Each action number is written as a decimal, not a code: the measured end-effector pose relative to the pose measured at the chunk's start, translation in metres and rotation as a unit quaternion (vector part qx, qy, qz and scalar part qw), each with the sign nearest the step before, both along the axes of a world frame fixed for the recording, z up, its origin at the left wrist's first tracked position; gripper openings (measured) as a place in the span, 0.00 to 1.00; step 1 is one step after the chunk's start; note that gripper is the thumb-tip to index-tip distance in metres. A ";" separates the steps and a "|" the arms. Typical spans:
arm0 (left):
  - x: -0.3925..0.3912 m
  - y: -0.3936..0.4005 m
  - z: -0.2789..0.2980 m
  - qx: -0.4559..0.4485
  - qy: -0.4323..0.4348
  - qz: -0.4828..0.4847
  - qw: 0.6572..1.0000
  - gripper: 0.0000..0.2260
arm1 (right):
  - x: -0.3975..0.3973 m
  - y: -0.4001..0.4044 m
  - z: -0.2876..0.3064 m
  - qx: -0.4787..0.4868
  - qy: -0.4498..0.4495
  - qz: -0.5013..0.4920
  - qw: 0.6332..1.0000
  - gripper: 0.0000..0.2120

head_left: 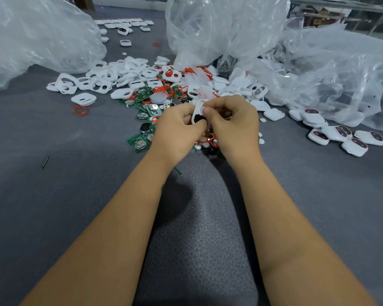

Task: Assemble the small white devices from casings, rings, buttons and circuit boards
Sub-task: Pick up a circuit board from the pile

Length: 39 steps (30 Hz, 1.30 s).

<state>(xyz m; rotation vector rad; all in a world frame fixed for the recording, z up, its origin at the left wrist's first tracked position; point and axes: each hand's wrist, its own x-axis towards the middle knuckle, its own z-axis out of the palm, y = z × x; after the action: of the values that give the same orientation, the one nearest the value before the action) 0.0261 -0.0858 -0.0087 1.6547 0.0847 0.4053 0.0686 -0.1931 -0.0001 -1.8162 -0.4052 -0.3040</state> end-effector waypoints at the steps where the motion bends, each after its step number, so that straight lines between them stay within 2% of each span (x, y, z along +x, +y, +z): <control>1: 0.000 -0.001 0.000 0.003 -0.001 -0.001 1.000 0.14 | 0.000 0.000 0.000 0.009 -0.003 -0.003 1.000 0.08; 4: -0.002 -0.002 0.001 0.005 -0.008 0.001 1.000 0.14 | 0.003 -0.003 -0.001 0.023 0.028 -0.002 0.999 0.14; 7: -0.003 -0.003 0.003 -0.033 0.002 -0.013 0.999 0.14 | 0.002 -0.002 0.001 0.022 0.081 0.072 0.994 0.06; 16: -0.005 -0.001 0.012 -0.212 0.084 -0.089 0.970 0.12 | -0.002 -0.004 0.004 0.041 0.086 0.104 0.990 0.07; 19: -0.004 0.000 0.012 -0.249 0.091 -0.088 0.960 0.10 | -0.005 -0.004 0.004 0.003 0.078 0.112 0.991 0.08; 21: -0.004 0.001 0.012 -0.270 0.087 -0.072 0.956 0.09 | -0.005 -0.005 0.005 0.021 0.082 0.116 0.990 0.08; 23: -0.002 0.004 0.010 -0.300 0.077 -0.047 0.950 0.08 | 0.000 -0.009 0.007 0.040 0.074 0.042 0.996 0.08; 25: 0.000 0.008 0.010 -0.320 0.065 -0.023 0.945 0.06 | 0.011 -0.020 0.008 0.027 0.086 -0.082 0.993 0.09; 28: 0.002 0.012 0.009 -0.337 0.052 0.019 0.940 0.06 | 0.020 -0.039 0.007 -0.055 0.144 -0.216 0.964 0.20; 30: 0.002 0.014 0.009 -0.339 0.045 0.038 0.939 0.06 | 0.023 -0.045 0.006 -0.134 0.171 -0.238 0.947 0.22; 34: 0.002 0.014 0.009 -0.357 0.035 0.044 0.932 0.05 | 0.021 -0.043 0.004 -0.264 0.184 -0.208 0.924 0.16; 39: 0.002 0.015 0.010 -0.367 0.029 0.055 0.928 0.04 | 0.021 -0.043 0.001 -0.296 0.144 -0.217 0.919 0.15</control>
<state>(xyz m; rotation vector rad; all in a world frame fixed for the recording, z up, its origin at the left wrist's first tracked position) 0.0286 -0.0713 0.0018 0.9209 0.3345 0.3508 0.0896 -0.2365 0.0013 -2.5062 0.1458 -0.2211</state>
